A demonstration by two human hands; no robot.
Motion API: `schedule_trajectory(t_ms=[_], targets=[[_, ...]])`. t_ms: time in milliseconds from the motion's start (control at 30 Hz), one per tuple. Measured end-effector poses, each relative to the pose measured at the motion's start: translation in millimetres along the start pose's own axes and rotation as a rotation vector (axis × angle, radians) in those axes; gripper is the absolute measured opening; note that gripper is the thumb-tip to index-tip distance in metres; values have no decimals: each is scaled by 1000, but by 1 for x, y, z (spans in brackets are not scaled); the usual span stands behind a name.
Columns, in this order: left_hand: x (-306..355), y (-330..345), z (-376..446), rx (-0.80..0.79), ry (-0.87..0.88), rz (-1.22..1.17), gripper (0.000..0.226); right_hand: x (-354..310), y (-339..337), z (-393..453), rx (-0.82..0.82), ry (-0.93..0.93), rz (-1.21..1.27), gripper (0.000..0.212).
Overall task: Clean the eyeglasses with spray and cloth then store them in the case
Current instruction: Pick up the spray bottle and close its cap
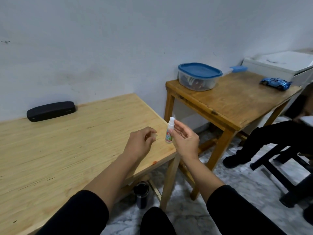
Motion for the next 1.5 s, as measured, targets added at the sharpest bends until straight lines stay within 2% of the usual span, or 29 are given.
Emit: schedule_trajectory(t_ms=[133, 233, 300, 433, 600, 833, 967, 1133, 1333, 1500], targets=[[11, -3, 6, 109, -17, -189, 16, 1, -3, 1, -26, 5, 12, 43], [34, -13, 13, 211, 78, -346, 19, 2, -4, 2, -48, 1, 18, 42], [51, -19, 17, 221, 145, -406, 20, 2, -3, 3, -54, -2, 22, 42], [65, -16, 20, 133, 253, -332, 21, 2, -5, 5, -72, -5, 21, 42], [61, -10, 22, 94, 273, -269, 22, 0, -6, 8, -85, -1, 14, 34], [56, -6, 28, -25, 223, -238, 24, -3, -9, 11, -141, -26, -39, 54], [49, -2, 23, -12, 180, -304, 38, -5, -11, 13, -203, -100, -93, 64], [37, 8, 10, 29, 180, -368, 37, -8, -13, 14, -251, -135, -129, 55], [32, 13, 5, 85, 168, -426, 43, -8, -15, 18, -295, -170, -234, 58], [32, 18, 4, 105, 148, -425, 40, -4, -14, 18, -254, -205, -289, 57]])
Point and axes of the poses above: each hand's wrist, its own z-axis towards the middle knuckle, its own y-axis out of the palm, x = y × z, the point moved 1 cm from there along z, towards the middle knuckle, and after that the axes turned 3 degrees about -x, right-handed, at the moved point
